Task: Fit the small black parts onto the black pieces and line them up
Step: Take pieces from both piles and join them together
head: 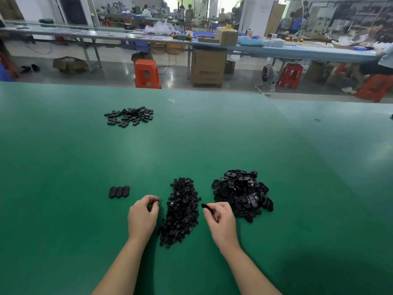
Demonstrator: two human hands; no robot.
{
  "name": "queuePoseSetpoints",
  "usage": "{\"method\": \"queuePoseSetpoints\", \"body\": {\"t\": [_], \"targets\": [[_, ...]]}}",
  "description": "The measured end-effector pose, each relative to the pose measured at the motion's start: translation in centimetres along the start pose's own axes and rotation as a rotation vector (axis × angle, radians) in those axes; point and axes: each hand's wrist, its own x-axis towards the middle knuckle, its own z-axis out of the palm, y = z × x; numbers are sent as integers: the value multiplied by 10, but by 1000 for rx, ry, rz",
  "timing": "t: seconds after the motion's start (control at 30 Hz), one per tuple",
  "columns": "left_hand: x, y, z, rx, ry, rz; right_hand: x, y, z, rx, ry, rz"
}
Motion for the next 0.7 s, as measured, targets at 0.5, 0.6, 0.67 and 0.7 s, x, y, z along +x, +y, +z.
{"method": "queuePoseSetpoints", "body": {"t": [0.5, 0.6, 0.67, 0.7], "targets": [[-3, 8, -8, -147, 12, -56, 2, 3, 1, 104, -20, 101], [1, 12, -11, -279, 8, -141, 2, 3, 1, 111, -16, 115], [3, 16, -13, -367, 8, -194, 2, 2, 1, 119, -10, 128], [3, 19, -13, -412, 9, -216, 2, 2, 1, 126, -9, 129]]}}
